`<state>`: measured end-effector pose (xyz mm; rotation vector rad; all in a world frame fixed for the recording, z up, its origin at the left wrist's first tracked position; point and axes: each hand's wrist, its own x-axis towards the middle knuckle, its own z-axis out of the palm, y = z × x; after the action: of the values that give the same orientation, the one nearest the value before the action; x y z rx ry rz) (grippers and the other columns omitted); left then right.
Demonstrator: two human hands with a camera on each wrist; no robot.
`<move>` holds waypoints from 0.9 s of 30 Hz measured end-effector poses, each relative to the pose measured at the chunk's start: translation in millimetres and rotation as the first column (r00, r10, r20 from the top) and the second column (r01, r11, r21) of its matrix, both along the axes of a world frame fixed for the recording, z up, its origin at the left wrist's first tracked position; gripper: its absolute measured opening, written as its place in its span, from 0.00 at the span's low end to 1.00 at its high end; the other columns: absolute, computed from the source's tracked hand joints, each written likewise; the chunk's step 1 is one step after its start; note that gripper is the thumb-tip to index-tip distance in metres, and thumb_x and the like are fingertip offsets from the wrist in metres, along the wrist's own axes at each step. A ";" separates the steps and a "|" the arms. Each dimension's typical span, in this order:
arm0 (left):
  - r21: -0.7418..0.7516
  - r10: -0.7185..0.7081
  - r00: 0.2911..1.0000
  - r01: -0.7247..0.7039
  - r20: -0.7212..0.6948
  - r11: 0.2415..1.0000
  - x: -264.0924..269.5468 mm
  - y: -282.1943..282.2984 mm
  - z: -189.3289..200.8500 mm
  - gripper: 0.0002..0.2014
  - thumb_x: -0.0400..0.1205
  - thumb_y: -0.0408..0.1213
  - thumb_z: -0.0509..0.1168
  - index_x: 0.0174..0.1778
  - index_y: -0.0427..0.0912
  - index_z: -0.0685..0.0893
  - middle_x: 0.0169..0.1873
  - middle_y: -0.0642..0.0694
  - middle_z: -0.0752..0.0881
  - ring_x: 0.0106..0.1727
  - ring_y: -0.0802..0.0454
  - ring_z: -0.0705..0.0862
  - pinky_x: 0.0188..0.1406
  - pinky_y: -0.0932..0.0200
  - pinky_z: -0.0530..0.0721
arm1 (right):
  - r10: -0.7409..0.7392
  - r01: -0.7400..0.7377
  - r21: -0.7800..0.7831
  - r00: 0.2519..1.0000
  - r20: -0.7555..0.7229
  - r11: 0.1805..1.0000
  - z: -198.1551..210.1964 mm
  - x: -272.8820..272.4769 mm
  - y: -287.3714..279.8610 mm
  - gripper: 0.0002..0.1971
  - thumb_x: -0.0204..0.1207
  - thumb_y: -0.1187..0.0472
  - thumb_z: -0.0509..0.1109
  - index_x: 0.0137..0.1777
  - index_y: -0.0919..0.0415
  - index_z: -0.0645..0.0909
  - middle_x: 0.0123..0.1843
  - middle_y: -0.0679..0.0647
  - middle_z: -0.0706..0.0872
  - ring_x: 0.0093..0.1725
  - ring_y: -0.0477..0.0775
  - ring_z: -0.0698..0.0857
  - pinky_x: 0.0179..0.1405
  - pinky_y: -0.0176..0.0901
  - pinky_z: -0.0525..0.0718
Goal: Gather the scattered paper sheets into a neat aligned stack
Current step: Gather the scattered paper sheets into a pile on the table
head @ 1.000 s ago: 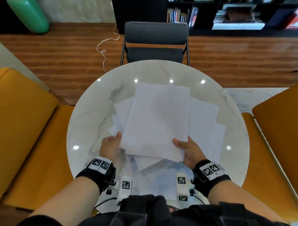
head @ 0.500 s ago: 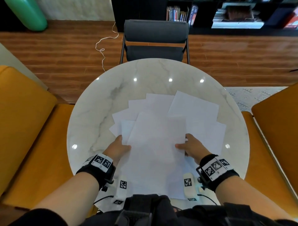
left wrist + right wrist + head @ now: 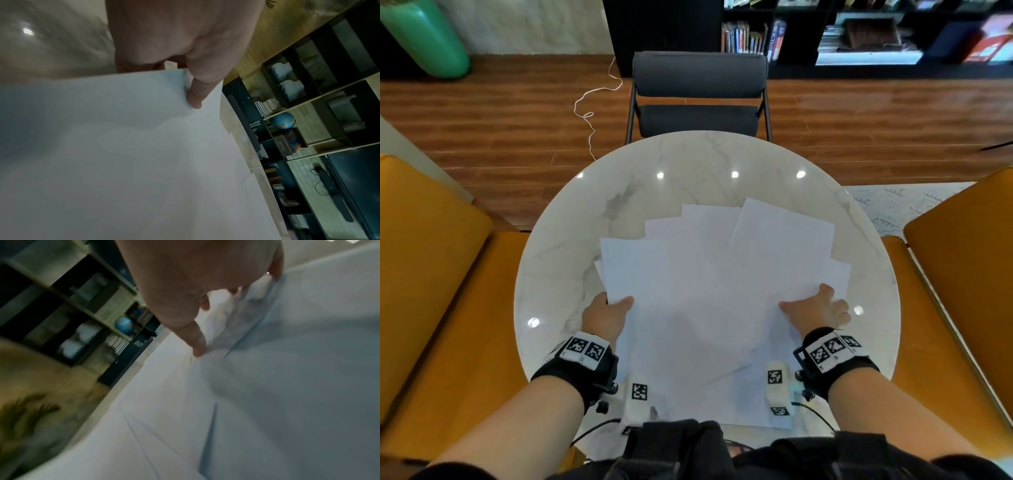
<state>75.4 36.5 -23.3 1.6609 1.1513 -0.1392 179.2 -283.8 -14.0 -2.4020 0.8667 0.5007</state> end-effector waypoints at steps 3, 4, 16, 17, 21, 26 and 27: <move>-0.045 -0.074 0.997 0.075 0.033 0.996 6.8 -9.0 5.3 0.19 0.76 0.43 0.70 0.62 0.41 0.82 0.59 0.40 0.87 0.59 0.37 0.85 0.66 0.38 0.81 | 0.288 -0.284 -0.103 0.957 0.026 0.953 -2.5 -1.3 6.2 0.39 0.66 0.52 0.77 0.77 0.48 0.65 0.78 0.59 0.66 0.76 0.65 0.65 0.72 0.64 0.67; -0.058 -0.109 0.993 0.112 0.041 0.992 9.8 -13.4 7.8 0.19 0.78 0.42 0.70 0.63 0.40 0.82 0.59 0.41 0.87 0.59 0.38 0.85 0.66 0.39 0.81 | 0.373 -0.367 -0.109 0.927 0.038 0.924 -2.7 -0.8 8.2 0.37 0.66 0.53 0.77 0.76 0.47 0.67 0.77 0.58 0.67 0.75 0.64 0.67 0.71 0.62 0.68; 0.031 -0.150 0.989 0.150 -0.002 0.988 19.4 -21.2 6.9 0.17 0.79 0.42 0.68 0.61 0.37 0.81 0.57 0.39 0.86 0.54 0.39 0.84 0.53 0.53 0.81 | 0.210 -0.203 0.214 0.978 -0.009 0.956 -4.2 13.6 15.6 0.42 0.64 0.51 0.81 0.75 0.64 0.67 0.71 0.63 0.77 0.71 0.67 0.77 0.71 0.60 0.77; 0.022 -0.170 0.985 0.170 0.010 0.985 20.6 -20.7 6.1 0.17 0.79 0.43 0.68 0.60 0.37 0.82 0.57 0.40 0.87 0.55 0.39 0.85 0.55 0.51 0.82 | 0.262 -0.252 0.190 0.965 -0.029 0.949 -4.1 13.5 21.3 0.40 0.64 0.50 0.80 0.73 0.64 0.69 0.69 0.63 0.79 0.70 0.67 0.77 0.70 0.61 0.78; -0.002 -0.278 0.960 0.279 0.033 0.960 22.4 -21.3 9.8 0.16 0.79 0.43 0.67 0.59 0.38 0.84 0.55 0.42 0.89 0.55 0.41 0.86 0.52 0.53 0.81 | 0.385 -0.373 0.349 0.922 0.038 0.860 -2.8 11.0 40.4 0.28 0.71 0.59 0.75 0.69 0.66 0.73 0.65 0.63 0.82 0.64 0.66 0.82 0.65 0.59 0.81; 0.029 -0.178 0.982 0.177 0.058 0.984 20.0 -22.2 12.0 0.10 0.79 0.42 0.69 0.52 0.42 0.82 0.56 0.39 0.86 0.60 0.37 0.85 0.60 0.49 0.82 | 0.371 -0.299 0.585 0.929 -0.004 0.754 -12.0 4.1 34.2 0.35 0.76 0.61 0.72 0.82 0.59 0.62 0.77 0.56 0.75 0.72 0.63 0.79 0.63 0.53 0.81; 0.057 -0.111 0.992 0.107 0.064 0.993 18.9 -22.7 12.6 0.12 0.77 0.41 0.70 0.54 0.42 0.81 0.59 0.38 0.84 0.62 0.37 0.84 0.58 0.52 0.81 | 0.308 -0.235 0.647 0.951 0.000 0.725 -13.2 1.8 30.3 0.34 0.76 0.62 0.72 0.81 0.58 0.64 0.75 0.54 0.78 0.70 0.62 0.81 0.62 0.54 0.81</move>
<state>94.3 13.7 -10.7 1.7634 1.0220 -0.1214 181.0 -253.4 -27.2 -1.8611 0.2861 0.8885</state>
